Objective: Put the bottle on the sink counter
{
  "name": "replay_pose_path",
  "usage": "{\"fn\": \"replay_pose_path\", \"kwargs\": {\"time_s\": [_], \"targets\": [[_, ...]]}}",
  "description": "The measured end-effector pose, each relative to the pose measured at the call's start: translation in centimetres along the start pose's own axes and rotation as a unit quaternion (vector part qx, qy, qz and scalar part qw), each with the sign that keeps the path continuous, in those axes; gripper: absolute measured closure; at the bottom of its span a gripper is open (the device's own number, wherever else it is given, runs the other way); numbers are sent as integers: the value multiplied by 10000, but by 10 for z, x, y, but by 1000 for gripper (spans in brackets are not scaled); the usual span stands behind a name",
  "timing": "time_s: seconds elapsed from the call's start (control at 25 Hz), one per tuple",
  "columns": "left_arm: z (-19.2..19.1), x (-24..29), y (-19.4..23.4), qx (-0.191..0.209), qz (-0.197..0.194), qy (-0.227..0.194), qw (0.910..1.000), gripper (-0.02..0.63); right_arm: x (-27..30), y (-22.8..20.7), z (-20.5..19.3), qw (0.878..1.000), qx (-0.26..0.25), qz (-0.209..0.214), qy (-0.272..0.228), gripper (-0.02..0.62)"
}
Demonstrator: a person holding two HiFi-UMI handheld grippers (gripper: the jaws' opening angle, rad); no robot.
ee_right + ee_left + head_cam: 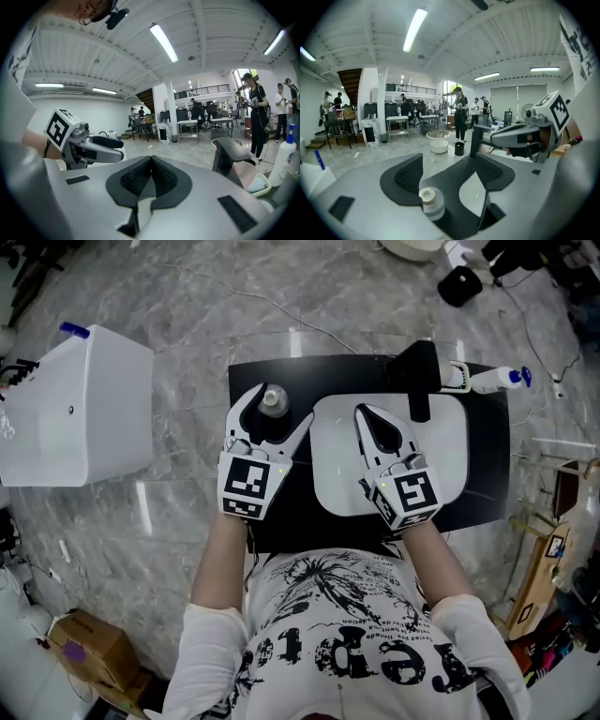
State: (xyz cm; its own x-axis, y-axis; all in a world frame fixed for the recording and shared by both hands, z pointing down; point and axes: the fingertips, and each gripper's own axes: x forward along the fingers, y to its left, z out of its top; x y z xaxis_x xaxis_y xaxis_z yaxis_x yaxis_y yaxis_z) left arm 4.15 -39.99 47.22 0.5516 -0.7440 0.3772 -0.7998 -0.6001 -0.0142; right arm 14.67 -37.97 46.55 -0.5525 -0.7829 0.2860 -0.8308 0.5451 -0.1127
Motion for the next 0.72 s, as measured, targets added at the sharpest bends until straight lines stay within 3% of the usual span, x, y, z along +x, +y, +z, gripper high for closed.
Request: {"fn": "replay_pose_path", "kwargs": {"time_s": [0.08,0.16,0.2,0.4,0.6,0.72], "targets": [[22,-23,-17,-89,33,-234,9997,262,-23,8,14,9999,-55,113,-77,580],[42,-49,-33,-176,167,-436,9988,387,-49,16,30,9996,-105,178,-203,580],[51,-61,-42,-193,201,-528,9982,409,-63,20,39,9992,-152,204,-296,580],[86,-107,-79,-90,239,-895,9957,482,-117,36,79,9959,-414,388,-700,580],[111,-149,-105,-19,393,-1340,9902,577,-155,37,104,9940,-449,305,-950,580],[122,-169,-114,33,433,-1508,9876,591,-167,43,112,9929,-574,344,-985,580]]}}
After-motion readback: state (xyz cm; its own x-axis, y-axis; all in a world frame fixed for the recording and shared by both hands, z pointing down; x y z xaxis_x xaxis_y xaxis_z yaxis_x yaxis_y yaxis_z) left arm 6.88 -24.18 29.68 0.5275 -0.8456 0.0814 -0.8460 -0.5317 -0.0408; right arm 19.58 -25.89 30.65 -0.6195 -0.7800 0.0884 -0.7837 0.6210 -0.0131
